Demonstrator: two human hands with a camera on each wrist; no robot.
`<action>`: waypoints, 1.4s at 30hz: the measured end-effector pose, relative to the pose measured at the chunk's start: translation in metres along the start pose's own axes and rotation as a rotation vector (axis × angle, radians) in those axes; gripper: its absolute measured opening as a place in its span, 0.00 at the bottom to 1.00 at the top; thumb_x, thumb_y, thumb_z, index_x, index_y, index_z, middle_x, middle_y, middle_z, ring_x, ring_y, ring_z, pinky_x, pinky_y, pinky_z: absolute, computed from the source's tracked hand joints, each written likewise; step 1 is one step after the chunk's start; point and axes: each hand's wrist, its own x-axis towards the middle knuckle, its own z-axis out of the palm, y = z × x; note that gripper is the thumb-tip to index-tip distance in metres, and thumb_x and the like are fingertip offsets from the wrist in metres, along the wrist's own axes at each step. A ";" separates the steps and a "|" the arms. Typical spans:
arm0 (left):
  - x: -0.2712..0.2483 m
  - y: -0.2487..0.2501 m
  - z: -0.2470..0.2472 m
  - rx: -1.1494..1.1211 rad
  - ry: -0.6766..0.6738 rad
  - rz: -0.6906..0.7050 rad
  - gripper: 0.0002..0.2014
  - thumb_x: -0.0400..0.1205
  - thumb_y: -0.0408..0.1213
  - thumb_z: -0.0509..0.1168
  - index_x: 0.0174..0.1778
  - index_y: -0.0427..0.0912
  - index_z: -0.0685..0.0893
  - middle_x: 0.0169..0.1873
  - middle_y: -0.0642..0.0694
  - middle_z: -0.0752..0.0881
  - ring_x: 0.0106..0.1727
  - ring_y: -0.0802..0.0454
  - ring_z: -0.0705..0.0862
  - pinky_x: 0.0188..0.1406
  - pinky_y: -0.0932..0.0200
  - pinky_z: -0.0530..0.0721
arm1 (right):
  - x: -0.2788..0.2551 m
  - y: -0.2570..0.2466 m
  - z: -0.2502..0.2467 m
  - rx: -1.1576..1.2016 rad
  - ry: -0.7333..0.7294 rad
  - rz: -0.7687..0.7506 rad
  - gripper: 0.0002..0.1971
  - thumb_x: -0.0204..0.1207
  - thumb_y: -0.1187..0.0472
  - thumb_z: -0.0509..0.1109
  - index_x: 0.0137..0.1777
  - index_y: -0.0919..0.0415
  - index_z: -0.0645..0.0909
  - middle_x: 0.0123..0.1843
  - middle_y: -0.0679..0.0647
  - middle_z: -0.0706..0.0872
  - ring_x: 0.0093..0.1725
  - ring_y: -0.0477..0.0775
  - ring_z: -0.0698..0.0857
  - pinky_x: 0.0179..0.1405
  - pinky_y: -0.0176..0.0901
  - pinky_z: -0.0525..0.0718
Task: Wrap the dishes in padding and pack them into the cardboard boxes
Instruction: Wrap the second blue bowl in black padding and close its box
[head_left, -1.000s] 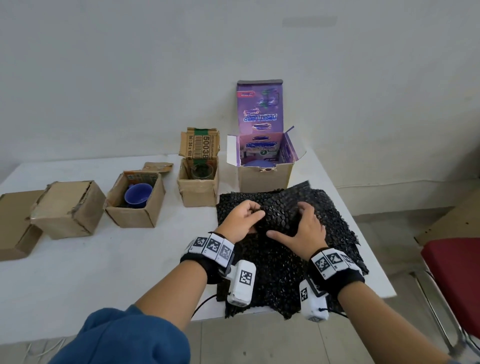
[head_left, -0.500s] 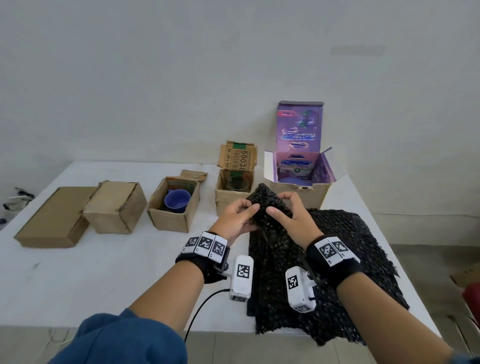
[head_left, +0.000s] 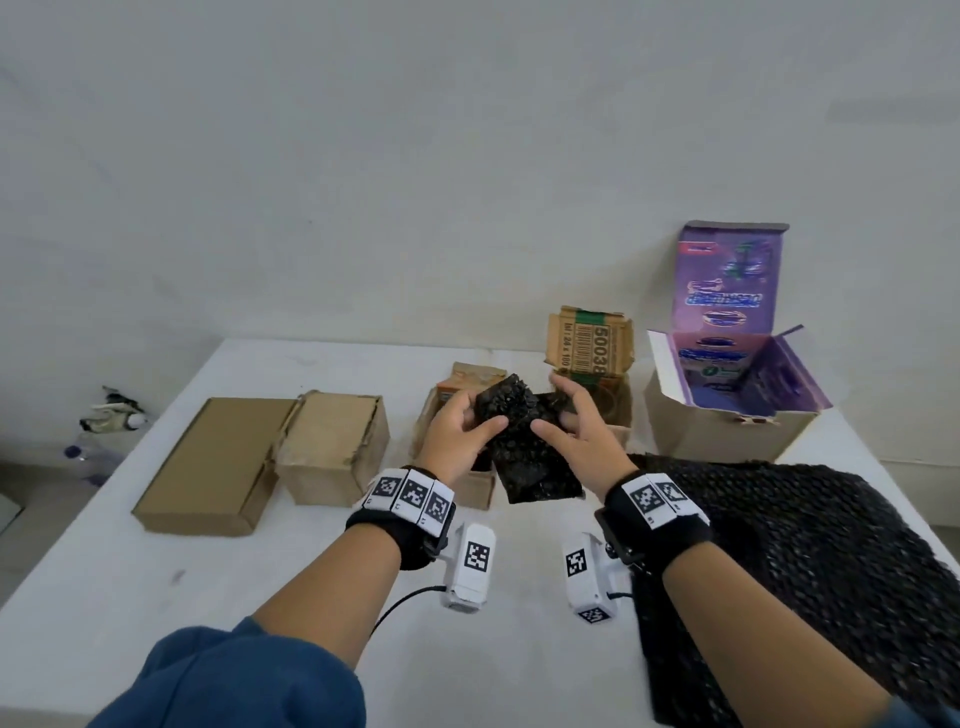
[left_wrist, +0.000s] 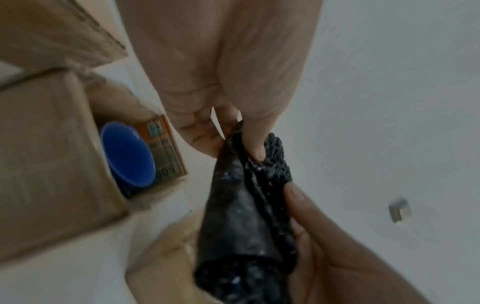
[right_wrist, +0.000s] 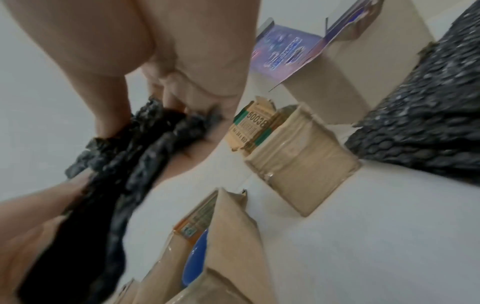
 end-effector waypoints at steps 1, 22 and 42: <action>0.006 -0.002 -0.011 0.102 0.006 0.037 0.11 0.78 0.33 0.70 0.51 0.49 0.79 0.51 0.45 0.87 0.53 0.49 0.86 0.52 0.51 0.86 | 0.007 -0.001 0.009 -0.032 -0.010 -0.035 0.28 0.72 0.47 0.70 0.72 0.33 0.66 0.72 0.53 0.77 0.70 0.54 0.78 0.67 0.56 0.80; 0.051 -0.067 -0.105 0.459 -0.133 -0.116 0.17 0.87 0.40 0.56 0.72 0.44 0.74 0.64 0.44 0.82 0.64 0.47 0.81 0.66 0.54 0.76 | 0.060 0.020 0.130 -0.609 -0.227 -0.007 0.22 0.75 0.56 0.71 0.67 0.55 0.72 0.63 0.57 0.79 0.64 0.56 0.77 0.66 0.48 0.77; 0.050 -0.073 -0.100 0.545 -0.097 -0.057 0.16 0.80 0.27 0.64 0.64 0.42 0.84 0.53 0.40 0.88 0.54 0.44 0.85 0.58 0.49 0.83 | 0.071 0.011 0.133 -1.200 -0.623 -0.011 0.22 0.83 0.50 0.51 0.57 0.61 0.84 0.62 0.57 0.79 0.62 0.63 0.69 0.58 0.58 0.64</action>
